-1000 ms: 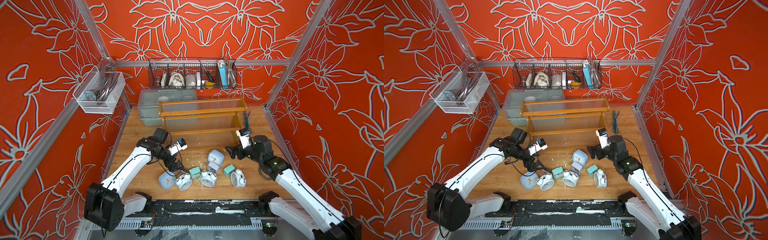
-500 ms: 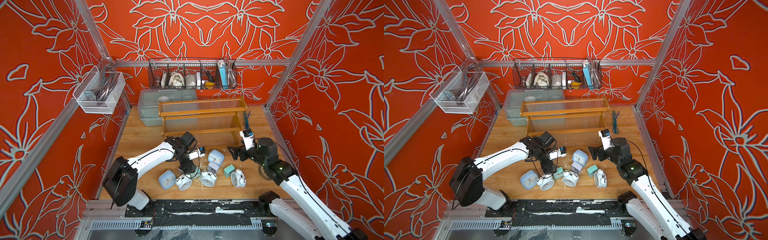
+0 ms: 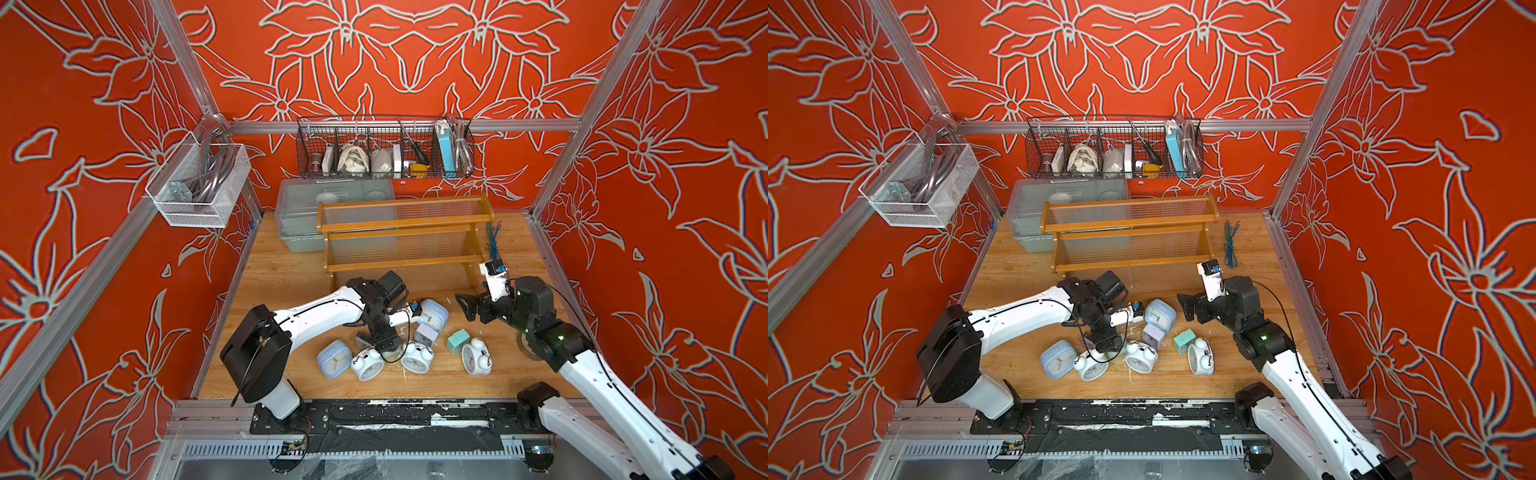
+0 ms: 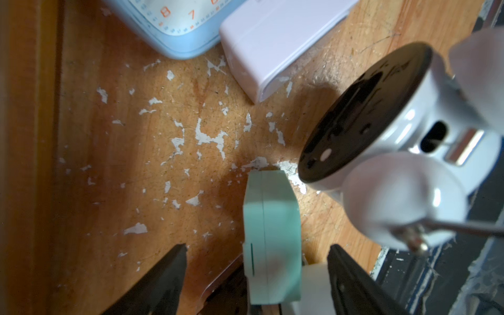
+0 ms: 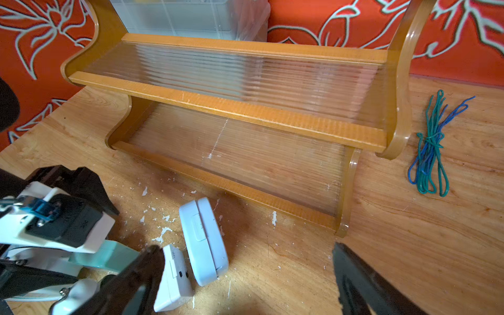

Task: Place the alarm clocks on the shelf by style
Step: Pick up the alarm from the center of the board.

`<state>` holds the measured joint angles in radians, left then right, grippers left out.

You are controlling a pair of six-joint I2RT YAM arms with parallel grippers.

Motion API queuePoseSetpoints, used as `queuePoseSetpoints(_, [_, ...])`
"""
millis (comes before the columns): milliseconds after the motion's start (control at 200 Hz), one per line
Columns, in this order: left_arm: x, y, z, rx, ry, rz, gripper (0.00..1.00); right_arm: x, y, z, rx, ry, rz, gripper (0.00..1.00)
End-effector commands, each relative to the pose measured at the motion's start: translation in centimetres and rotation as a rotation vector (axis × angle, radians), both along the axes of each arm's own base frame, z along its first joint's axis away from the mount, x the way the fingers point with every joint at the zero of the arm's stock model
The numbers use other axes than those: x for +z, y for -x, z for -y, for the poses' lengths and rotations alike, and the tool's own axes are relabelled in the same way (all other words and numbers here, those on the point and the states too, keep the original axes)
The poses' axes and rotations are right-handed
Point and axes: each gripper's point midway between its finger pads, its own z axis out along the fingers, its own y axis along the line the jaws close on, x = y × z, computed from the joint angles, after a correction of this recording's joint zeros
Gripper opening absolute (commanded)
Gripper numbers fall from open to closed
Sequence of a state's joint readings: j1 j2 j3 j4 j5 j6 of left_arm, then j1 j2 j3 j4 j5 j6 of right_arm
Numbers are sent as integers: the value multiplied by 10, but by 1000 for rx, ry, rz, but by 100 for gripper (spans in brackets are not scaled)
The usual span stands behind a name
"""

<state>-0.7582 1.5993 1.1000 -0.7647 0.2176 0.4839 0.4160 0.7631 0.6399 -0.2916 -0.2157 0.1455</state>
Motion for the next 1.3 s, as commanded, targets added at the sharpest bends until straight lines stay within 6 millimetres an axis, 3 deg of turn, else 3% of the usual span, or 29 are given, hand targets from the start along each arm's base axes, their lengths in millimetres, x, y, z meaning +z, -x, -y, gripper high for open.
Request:
queuePoseSetpoints(0, [-4,-1,4,-4,-17,-1,75,-5,-1,2,-20,7,-5,100])
queuePoseSetpoints(350, [-10,0,7,-17,-27,-7,55,-6,-1,4,-26,12,-7,100])
queuePoseSetpoints(666, [2,-1,8,-24,-2,25,39,-4,0,6,-36,11,-7,100])
queuePoseSetpoints(806, [20,-6,8,-24,29,71,36,0,1,6,-37,2,-6,100])
queuePoseSetpoints(1031, [67,-27,3,62,129,57,34,10,6,-5,13,-46,-24,99])
queuePoseSetpoints(1296, [98,-52,-20,163,124,61,33,18,11,-35,131,-79,-10,100])
